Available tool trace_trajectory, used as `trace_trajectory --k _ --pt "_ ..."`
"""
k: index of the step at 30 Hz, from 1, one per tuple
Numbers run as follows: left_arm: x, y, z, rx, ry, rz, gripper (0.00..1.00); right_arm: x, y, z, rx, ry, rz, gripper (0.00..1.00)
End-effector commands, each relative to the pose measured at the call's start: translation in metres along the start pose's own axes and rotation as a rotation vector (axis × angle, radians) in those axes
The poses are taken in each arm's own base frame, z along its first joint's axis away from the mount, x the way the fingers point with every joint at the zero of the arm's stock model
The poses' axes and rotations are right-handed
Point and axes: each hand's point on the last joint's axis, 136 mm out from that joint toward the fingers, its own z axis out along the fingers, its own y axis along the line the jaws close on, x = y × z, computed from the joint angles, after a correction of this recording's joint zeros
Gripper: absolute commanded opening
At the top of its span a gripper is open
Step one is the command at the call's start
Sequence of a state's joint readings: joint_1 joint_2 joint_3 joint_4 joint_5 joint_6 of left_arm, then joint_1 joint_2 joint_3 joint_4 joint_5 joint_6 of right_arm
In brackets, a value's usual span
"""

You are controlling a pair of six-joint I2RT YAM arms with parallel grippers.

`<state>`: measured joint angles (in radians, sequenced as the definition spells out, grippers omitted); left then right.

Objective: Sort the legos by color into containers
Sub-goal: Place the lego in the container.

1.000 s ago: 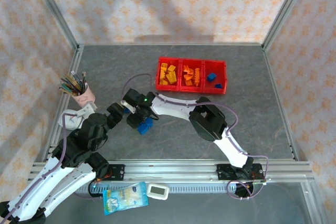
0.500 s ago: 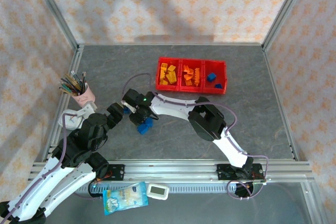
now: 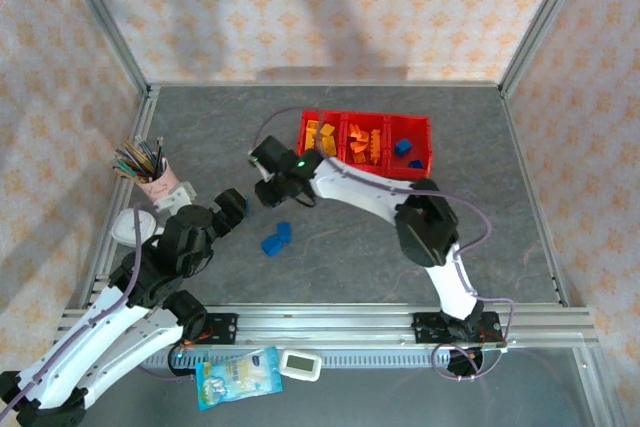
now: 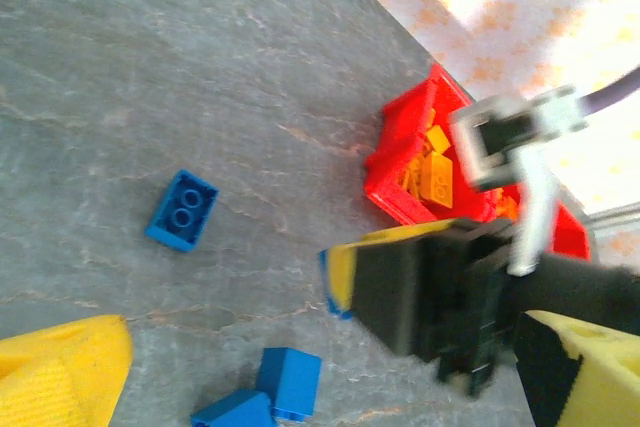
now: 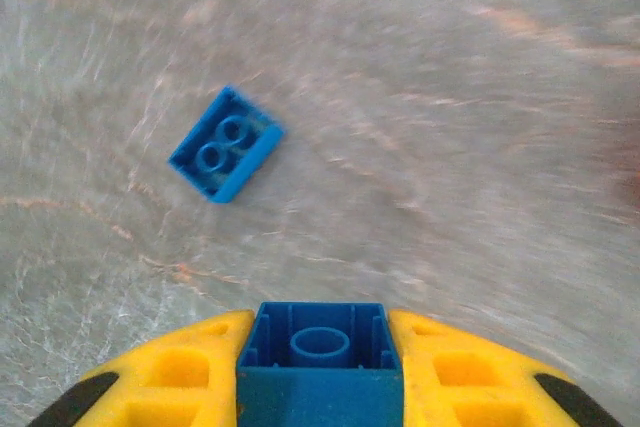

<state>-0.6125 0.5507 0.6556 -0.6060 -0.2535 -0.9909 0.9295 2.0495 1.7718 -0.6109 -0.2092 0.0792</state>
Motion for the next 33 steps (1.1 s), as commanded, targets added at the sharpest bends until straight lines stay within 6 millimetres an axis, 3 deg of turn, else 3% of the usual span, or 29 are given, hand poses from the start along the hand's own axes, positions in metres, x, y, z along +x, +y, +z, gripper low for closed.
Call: trace_trajectory --k 1,5,10,13,18,21,25,29,33 --pt "-0.008 -0.039 0.002 0.129 0.004 0.036 0.99 -0.015 -0.04 -0.041 0.035 -0.085 0.179 0.27" --pt "0.0 -0.067 0.013 0.201 0.055 0.096 0.99 -0.004 -0.104 -0.071 0.106 -0.144 0.353 0.28" --pt "0.013 -0.108 0.03 0.306 0.132 0.161 0.99 0.019 -0.204 -0.105 0.267 -0.184 0.565 0.29" --pt "0.024 -0.13 0.042 0.358 0.19 0.195 0.99 0.033 -0.258 -0.117 0.373 -0.197 0.652 0.29" --pt "0.034 -0.149 0.062 0.387 0.234 0.213 0.99 0.046 -0.325 -0.119 0.516 -0.202 0.72 0.27" --pt "0.036 -0.153 0.067 0.398 0.236 0.211 0.99 0.049 -0.351 -0.114 0.552 -0.203 0.748 0.27" --pt "0.036 -0.153 0.07 0.389 0.23 0.21 0.99 0.053 -0.371 -0.101 0.604 -0.168 0.748 0.27" --pt "0.035 -0.147 0.071 0.371 0.22 0.211 0.99 0.051 -0.377 -0.09 0.596 -0.163 0.751 0.35" --pt "0.033 -0.144 0.07 0.36 0.212 0.215 0.99 0.04 -0.378 -0.101 0.605 -0.19 0.744 0.45"
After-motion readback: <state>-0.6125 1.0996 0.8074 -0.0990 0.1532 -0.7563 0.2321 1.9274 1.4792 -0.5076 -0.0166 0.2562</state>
